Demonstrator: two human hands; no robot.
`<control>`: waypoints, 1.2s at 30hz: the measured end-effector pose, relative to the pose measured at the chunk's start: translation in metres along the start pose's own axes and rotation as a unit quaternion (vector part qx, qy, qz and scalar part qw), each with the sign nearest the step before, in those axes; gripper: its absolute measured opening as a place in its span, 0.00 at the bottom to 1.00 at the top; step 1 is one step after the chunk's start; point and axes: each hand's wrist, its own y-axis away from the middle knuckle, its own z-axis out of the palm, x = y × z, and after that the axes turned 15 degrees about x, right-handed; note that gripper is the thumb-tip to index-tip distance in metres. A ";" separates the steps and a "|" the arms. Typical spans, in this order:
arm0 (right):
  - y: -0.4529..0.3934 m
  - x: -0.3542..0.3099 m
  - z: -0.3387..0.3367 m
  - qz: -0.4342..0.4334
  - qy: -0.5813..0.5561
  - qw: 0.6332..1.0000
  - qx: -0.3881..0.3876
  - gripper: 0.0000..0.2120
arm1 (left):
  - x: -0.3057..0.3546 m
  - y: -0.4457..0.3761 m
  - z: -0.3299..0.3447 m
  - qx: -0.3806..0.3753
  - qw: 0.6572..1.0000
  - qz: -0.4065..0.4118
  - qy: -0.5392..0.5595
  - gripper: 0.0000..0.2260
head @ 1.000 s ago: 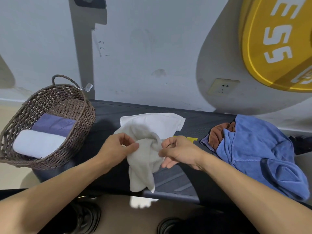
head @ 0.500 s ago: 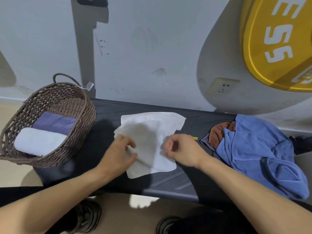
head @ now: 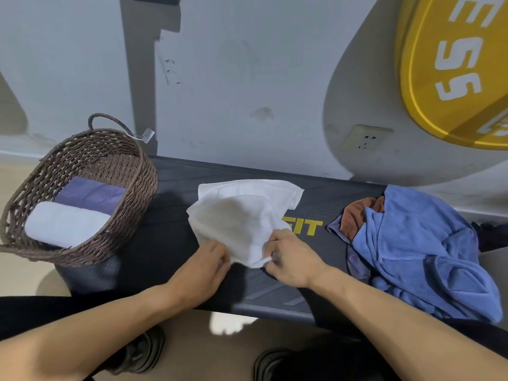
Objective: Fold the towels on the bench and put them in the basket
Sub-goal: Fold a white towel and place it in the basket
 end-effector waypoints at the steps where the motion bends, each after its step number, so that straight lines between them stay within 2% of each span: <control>1: -0.001 -0.002 -0.003 0.020 -0.034 0.999 0.014 0.05 | 0.003 -0.002 -0.003 0.033 0.999 -0.027 0.027 0.03; 3: -0.004 -0.007 -0.010 0.068 -0.112 0.990 0.058 0.05 | 0.008 -0.011 -0.009 0.072 0.991 -0.093 0.070 0.04; 5: -0.008 -0.010 -0.020 0.130 -0.197 0.968 0.082 0.10 | 0.011 -0.023 -0.014 0.058 0.975 -0.172 0.129 0.04; 7: -0.012 -0.012 -0.035 0.186 -0.301 0.932 0.074 0.10 | 0.016 -0.035 -0.020 0.030 0.951 -0.252 0.174 0.04; 9: -0.013 -0.013 -0.049 0.205 -0.361 0.908 0.053 0.09 | 0.020 -0.045 -0.026 0.002 0.912 -0.337 0.236 0.02; 11: -0.011 -0.009 -0.057 0.205 -0.395 0.895 0.021 0.14 | 0.023 -0.048 -0.034 -0.031 0.868 -0.392 0.304 0.05; 13: -0.008 -0.006 -0.059 0.226 -0.418 0.879 -0.028 0.12 | 0.022 -0.048 -0.041 -0.083 0.860 -0.389 0.319 0.10; 17: -0.001 0.001 -0.067 0.248 -0.437 0.853 -0.143 0.05 | 0.020 -0.045 -0.054 -0.203 0.874 -0.340 0.282 0.20; 19: 0.002 0.009 -0.074 0.229 -0.428 0.847 -0.214 0.09 | 0.018 -0.045 -0.063 -0.268 0.875 -0.323 0.240 0.21; 22: 0.007 0.020 -0.083 0.227 -0.382 0.844 -0.301 0.12 | 0.015 -0.044 -0.076 -0.339 0.858 -0.315 0.223 0.16; 24: 0.009 0.023 -0.083 0.233 -0.351 0.851 -0.314 0.12 | 0.015 -0.044 -0.081 -0.321 0.866 -0.300 0.238 0.19; 25: 0.009 0.023 -0.082 0.231 -0.337 0.860 -0.307 0.12 | 0.014 -0.044 -0.083 -0.299 0.871 -0.294 0.254 0.24; 26: 0.009 0.022 -0.081 0.228 -0.324 0.870 -0.292 0.14 | 0.012 -0.044 -0.083 -0.281 0.869 -0.299 0.276 0.28; 28: 0.011 0.023 -0.079 0.228 -0.326 0.879 -0.264 0.16 | 0.007 -0.043 -0.083 -0.269 0.844 -0.329 0.326 0.28; 31: 0.017 0.030 -0.081 0.233 -0.374 0.862 -0.251 0.21 | 0.000 -0.041 -0.083 -0.254 0.825 -0.367 0.346 0.24; 34: 0.022 0.036 -0.092 0.224 -0.409 0.829 -0.308 0.25 | -0.003 -0.039 -0.084 -0.269 0.822 -0.373 0.336 0.22; 36: 0.026 0.041 -0.100 0.241 -0.433 0.802 -0.334 0.28 | 0.001 -0.040 -0.086 -0.276 0.833 -0.367 0.310 0.17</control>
